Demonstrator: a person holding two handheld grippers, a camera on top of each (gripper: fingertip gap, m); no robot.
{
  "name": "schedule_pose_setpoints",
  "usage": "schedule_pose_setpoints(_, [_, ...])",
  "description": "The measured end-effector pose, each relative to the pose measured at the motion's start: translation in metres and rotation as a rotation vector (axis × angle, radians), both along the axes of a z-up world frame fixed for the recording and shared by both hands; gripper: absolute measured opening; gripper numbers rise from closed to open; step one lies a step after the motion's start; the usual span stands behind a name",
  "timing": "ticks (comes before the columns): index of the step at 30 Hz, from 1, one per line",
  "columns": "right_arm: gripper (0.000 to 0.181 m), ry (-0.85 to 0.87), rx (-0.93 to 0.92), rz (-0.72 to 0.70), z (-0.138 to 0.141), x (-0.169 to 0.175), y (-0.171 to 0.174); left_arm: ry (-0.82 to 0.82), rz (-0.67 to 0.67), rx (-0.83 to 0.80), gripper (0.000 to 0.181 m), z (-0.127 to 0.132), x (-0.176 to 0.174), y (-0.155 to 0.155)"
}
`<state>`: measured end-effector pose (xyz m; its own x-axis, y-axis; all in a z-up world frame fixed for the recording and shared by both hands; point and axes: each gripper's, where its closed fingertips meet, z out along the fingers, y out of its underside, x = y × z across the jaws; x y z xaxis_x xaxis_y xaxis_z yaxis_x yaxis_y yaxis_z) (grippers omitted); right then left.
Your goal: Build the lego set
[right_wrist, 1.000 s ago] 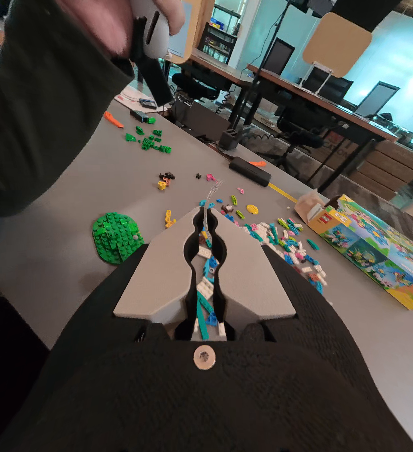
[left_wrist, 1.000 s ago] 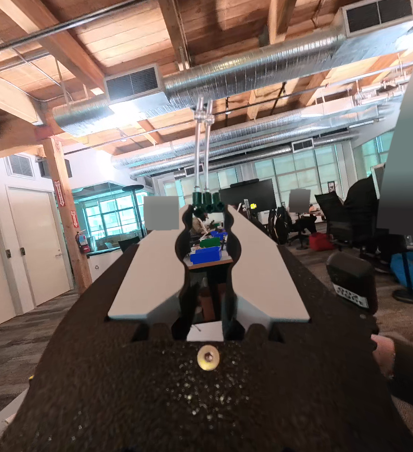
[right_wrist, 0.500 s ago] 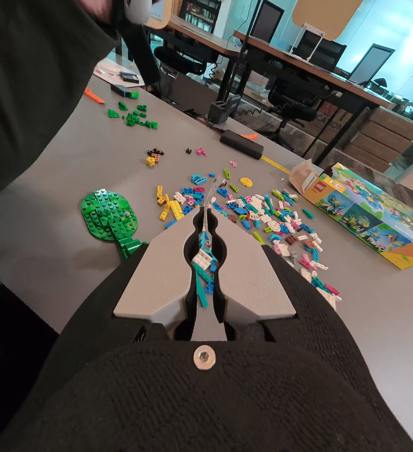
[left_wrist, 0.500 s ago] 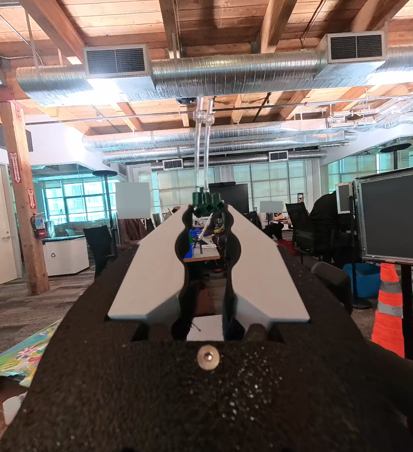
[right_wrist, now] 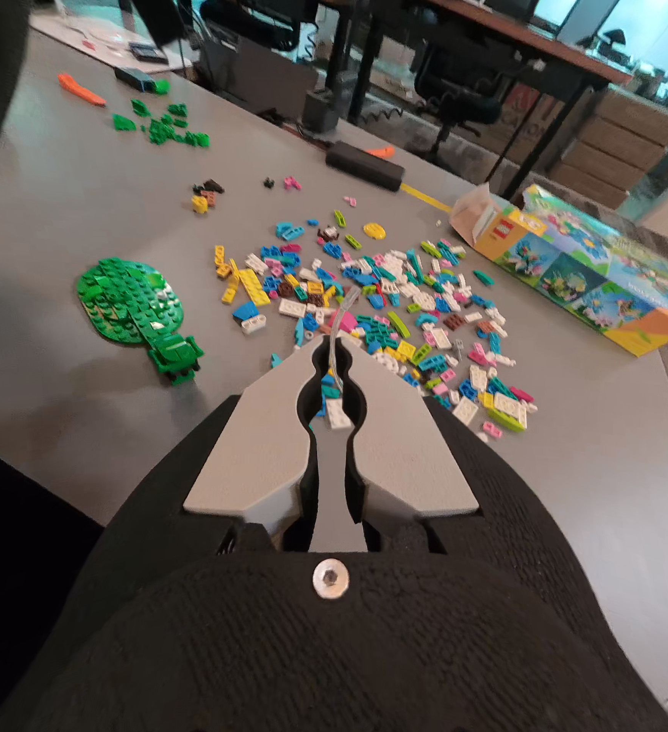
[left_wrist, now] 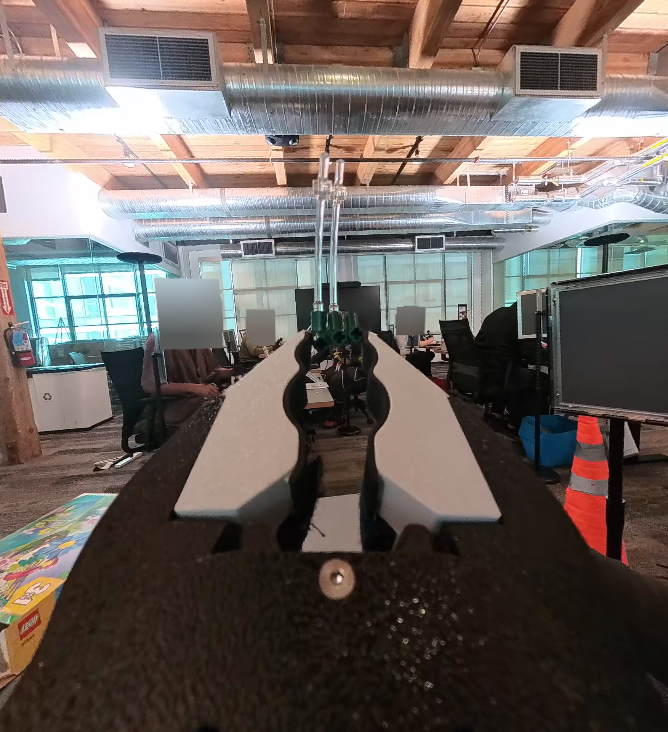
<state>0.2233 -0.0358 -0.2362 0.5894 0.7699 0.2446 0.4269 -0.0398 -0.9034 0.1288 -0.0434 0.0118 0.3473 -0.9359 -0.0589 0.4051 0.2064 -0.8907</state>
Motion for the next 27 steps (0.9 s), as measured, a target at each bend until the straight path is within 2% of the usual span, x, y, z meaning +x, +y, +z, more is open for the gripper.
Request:
schedule_pose_setpoints(5, [0.001,0.094,-0.04,0.026,-0.003,-0.002,0.0,0.006,0.031,-0.012,0.023,0.001,-0.015,0.004])
schedule_pose_setpoints(14, [0.001,0.043,-0.075,0.022,-0.022,-0.002,0.001,-0.009,0.046,-0.021,0.023,0.003,-0.026,0.007])
schedule_pose_setpoints(19, [0.002,-0.005,-0.095,-0.017,-0.03,0.01,0.004,-0.009,0.039,-0.042,0.023,0.001,-0.027,0.01])
schedule_pose_setpoints(24, [0.001,0.099,-0.128,-0.028,-0.027,0.025,0.004,-0.005,0.052,-0.051,0.023,-0.001,-0.032,0.015])
schedule_pose_setpoints(27, [0.001,0.053,-0.15,-0.07,-0.038,0.04,0.006,-0.013,0.075,-0.055,0.022,-0.001,-0.04,0.018])
